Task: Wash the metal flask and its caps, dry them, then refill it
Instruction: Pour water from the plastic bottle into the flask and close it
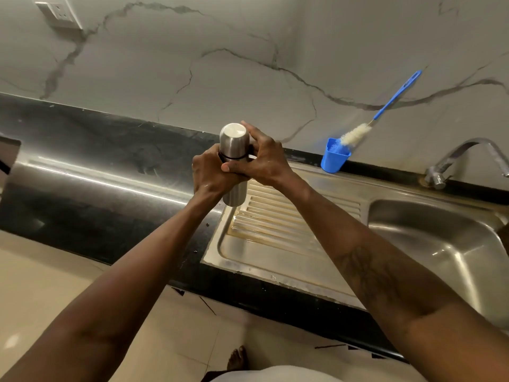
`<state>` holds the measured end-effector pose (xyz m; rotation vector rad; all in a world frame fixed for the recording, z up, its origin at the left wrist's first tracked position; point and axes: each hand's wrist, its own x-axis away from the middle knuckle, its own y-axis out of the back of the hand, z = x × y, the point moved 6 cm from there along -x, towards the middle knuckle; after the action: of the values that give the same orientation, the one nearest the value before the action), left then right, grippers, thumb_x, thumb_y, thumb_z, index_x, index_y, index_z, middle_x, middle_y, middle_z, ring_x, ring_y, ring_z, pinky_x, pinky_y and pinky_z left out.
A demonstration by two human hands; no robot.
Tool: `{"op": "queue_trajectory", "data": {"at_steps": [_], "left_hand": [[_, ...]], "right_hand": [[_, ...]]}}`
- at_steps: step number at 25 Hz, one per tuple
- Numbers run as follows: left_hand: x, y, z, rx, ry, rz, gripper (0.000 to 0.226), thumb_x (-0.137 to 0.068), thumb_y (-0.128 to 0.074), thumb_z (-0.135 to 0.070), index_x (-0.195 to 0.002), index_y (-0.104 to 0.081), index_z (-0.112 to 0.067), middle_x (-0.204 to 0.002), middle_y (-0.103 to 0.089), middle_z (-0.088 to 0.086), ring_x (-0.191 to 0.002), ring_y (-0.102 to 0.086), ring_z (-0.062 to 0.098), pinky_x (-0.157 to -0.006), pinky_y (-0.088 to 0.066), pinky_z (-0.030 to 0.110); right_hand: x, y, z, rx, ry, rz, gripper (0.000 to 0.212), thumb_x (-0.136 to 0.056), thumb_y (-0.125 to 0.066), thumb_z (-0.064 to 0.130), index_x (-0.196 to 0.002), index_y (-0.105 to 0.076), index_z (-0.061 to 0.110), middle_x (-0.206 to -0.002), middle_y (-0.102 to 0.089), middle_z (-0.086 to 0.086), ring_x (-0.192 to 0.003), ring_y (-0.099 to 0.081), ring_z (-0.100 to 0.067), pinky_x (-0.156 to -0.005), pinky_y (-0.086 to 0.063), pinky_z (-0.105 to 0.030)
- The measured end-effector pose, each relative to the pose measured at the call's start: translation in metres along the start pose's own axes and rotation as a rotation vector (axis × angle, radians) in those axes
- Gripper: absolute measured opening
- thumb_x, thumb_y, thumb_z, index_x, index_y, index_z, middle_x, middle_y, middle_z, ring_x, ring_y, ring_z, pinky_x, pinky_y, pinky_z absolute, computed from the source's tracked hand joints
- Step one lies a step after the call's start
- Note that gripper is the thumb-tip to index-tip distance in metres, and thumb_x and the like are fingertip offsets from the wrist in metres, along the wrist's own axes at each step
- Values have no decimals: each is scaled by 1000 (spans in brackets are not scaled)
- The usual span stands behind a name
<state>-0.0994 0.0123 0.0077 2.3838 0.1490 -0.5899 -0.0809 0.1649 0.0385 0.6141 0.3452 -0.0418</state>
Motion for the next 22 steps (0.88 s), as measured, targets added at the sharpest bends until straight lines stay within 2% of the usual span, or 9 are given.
{"op": "queue_trajectory", "data": {"at_steps": [3, 6, 9, 11, 14, 22], "left_hand": [[4, 10, 24, -13, 8, 3, 82, -54, -83, -73, -106, -72, -10, -94, -79, 7, -79, -73, 19, -72, -63, 36], [5, 18, 48, -6, 38, 7, 83, -53, -83, -73, -107, -72, -11, -94, -78, 6, -80, -73, 19, -73, -63, 37], [7, 24, 72, 2, 83, 15, 83, -51, -83, -73, -106, -72, -11, -92, -77, 4, -79, -71, 18, -72, -61, 34], [9, 24, 83, 2, 118, 35, 84, -50, -84, -73, -106, -72, -12, -91, -77, 2, -78, -69, 15, -69, -55, 23], [11, 21, 99, 0, 148, 56, 75, -51, -95, -59, -105, -71, -13, -90, -76, 2, -76, -67, 13, -64, -44, 10], [7, 14, 113, 34, 159, 70, 73, -56, -97, -54, -109, -71, -12, -89, -75, -1, -76, -68, 13, -64, -44, 9]], "right_hand": [[-4, -25, -3, -56, -21, 24, 85, -57, -99, 44, -128, -67, 11, -116, -74, -4, -103, -71, -17, -91, -61, -38], [-12, -49, -1, -66, -34, 29, 77, -54, -100, 44, -119, -72, 13, -105, -76, 0, -95, -72, -14, -85, -62, -36], [-19, -73, -1, -47, -52, 59, 74, -53, -99, 44, -116, -73, 16, -103, -76, 3, -93, -72, -12, -83, -62, -34], [-22, -86, -4, -36, -64, 71, 74, -53, -99, 45, -116, -74, 17, -102, -77, 2, -91, -72, -13, -82, -62, -35], [-23, -101, -10, -20, -79, 84, 78, -51, -96, 51, -117, -73, 16, -101, -76, 2, -90, -72, -14, -80, -63, -37], [-29, -111, -17, -29, -99, 101, 78, -57, -97, 46, -123, -71, 15, -109, -76, -1, -96, -72, -15, -85, -63, -36]]}}
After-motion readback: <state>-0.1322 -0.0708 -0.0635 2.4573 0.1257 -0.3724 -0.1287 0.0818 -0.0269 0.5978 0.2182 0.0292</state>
